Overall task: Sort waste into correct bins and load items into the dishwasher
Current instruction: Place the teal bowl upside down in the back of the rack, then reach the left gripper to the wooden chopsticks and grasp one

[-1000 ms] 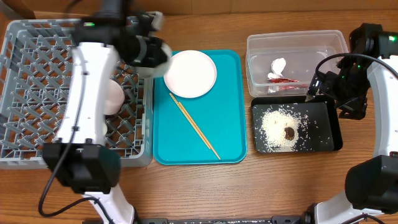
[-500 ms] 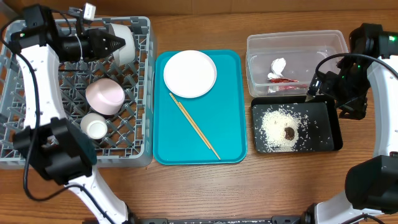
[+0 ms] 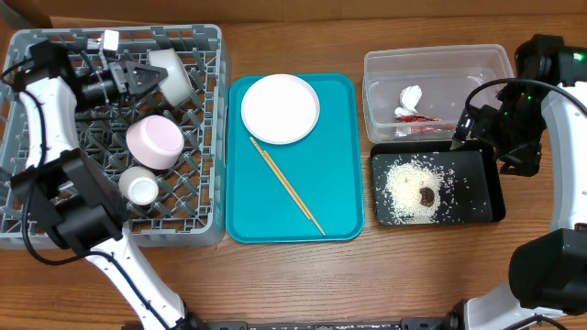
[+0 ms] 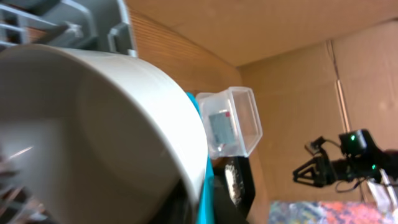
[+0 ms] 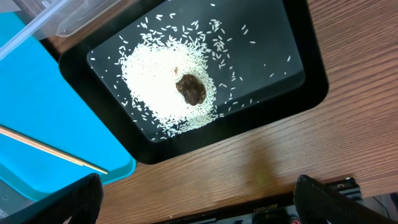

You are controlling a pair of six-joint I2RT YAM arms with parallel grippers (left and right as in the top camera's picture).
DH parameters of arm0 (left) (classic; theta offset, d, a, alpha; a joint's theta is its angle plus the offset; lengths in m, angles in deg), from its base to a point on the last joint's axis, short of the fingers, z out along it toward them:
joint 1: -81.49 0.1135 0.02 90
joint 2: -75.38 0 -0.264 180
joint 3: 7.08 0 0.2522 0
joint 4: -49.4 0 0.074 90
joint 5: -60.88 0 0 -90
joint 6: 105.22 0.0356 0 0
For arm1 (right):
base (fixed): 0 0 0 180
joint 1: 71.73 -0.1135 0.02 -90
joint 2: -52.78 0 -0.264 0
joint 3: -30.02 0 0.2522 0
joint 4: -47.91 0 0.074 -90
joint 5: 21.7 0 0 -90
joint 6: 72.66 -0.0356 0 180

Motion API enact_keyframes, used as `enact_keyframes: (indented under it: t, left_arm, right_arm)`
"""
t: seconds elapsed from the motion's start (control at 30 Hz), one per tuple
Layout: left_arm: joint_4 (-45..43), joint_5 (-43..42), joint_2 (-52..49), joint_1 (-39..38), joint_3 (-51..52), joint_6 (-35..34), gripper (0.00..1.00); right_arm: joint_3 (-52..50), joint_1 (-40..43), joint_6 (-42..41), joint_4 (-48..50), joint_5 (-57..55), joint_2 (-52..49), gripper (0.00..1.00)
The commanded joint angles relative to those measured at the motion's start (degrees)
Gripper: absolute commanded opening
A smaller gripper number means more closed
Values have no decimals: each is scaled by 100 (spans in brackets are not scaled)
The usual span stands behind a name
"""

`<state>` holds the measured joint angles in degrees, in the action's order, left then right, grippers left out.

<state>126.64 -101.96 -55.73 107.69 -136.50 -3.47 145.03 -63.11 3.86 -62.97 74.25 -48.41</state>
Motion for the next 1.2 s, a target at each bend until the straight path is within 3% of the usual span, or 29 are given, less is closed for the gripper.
enact_keyframes:
  t: [0.0,0.13,0.23,0.63,0.77,0.87,1.03,1.17]
  left_arm:
    - [79,-7,-131,273,-81,70,60]
    - [225,20,-127,560,-81,72,78]
    - [404,234,-107,765,-83,74,100]
    - [914,1047,850,1316,-83,197,100]
    - [1156,1989,1543,1237,-83,44,100]
    - [1340,3021,1993,1051,-83,-555,100]
    - [1939,4907,2592,501,-83,-2500,100]
    - [2037,5200,2765,-59,-83,-2706,100]
  right_arm:
    - [162,24,-15,11,-35,179,100]
    - [162,24,2,11,-37,179,100]
    - [162,24,0,11,-35,179,100]
    - [162,24,2,9,-35,179,100]
    - [162,24,0,7,-35,179,100]
    - [162,24,0,9,-33,179,100]
    - [162,24,0,9,-33,179,100]
    - [162,24,-2,7,-33,179,100]
